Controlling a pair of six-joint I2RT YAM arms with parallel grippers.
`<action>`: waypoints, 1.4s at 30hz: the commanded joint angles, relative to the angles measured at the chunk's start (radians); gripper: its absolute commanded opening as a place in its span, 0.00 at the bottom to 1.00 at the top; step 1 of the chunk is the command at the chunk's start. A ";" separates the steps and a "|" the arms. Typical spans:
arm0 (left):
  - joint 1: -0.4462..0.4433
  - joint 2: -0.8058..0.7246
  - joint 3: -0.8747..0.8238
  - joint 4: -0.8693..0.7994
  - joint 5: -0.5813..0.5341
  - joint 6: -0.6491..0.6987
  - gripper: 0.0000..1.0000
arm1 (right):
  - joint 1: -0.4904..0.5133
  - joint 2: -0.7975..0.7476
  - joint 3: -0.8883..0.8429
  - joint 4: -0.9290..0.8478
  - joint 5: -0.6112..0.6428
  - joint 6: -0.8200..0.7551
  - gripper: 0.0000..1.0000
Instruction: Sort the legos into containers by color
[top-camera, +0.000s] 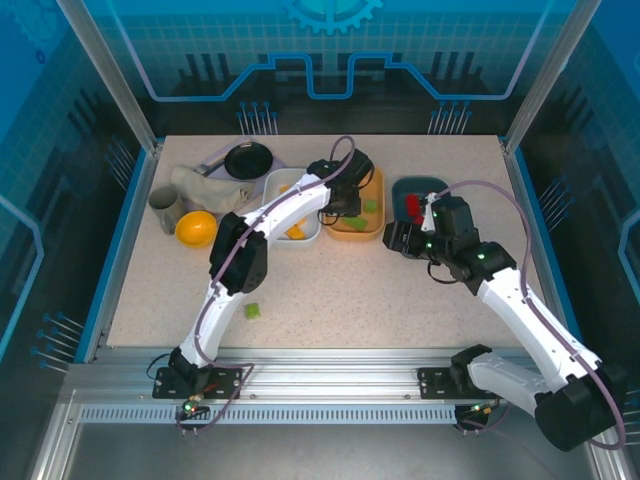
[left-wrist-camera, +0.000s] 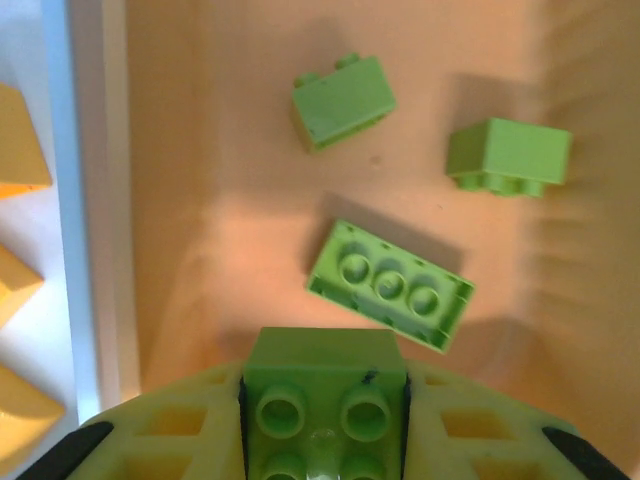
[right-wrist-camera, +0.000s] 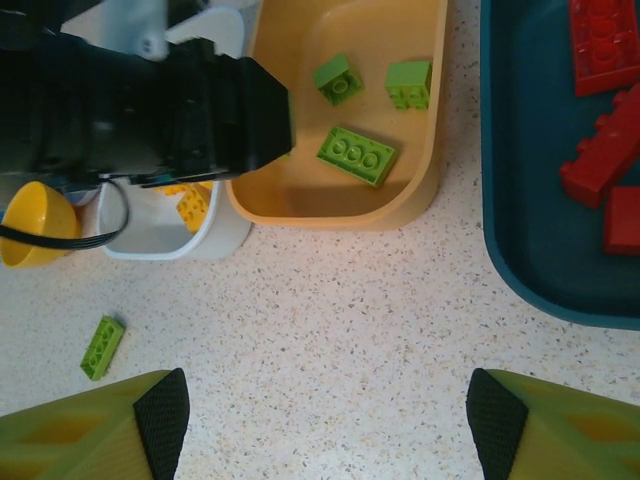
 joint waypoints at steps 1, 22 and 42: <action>0.027 0.046 0.056 -0.070 -0.021 -0.007 0.27 | -0.017 -0.037 -0.037 -0.023 -0.024 0.019 0.76; 0.042 0.058 0.234 -0.060 0.026 0.015 0.56 | -0.014 -0.086 -0.083 -0.065 -0.052 0.006 0.78; 0.111 -0.821 -0.700 0.019 -0.146 -0.330 0.68 | 0.505 0.392 0.207 -0.093 0.067 -0.400 0.79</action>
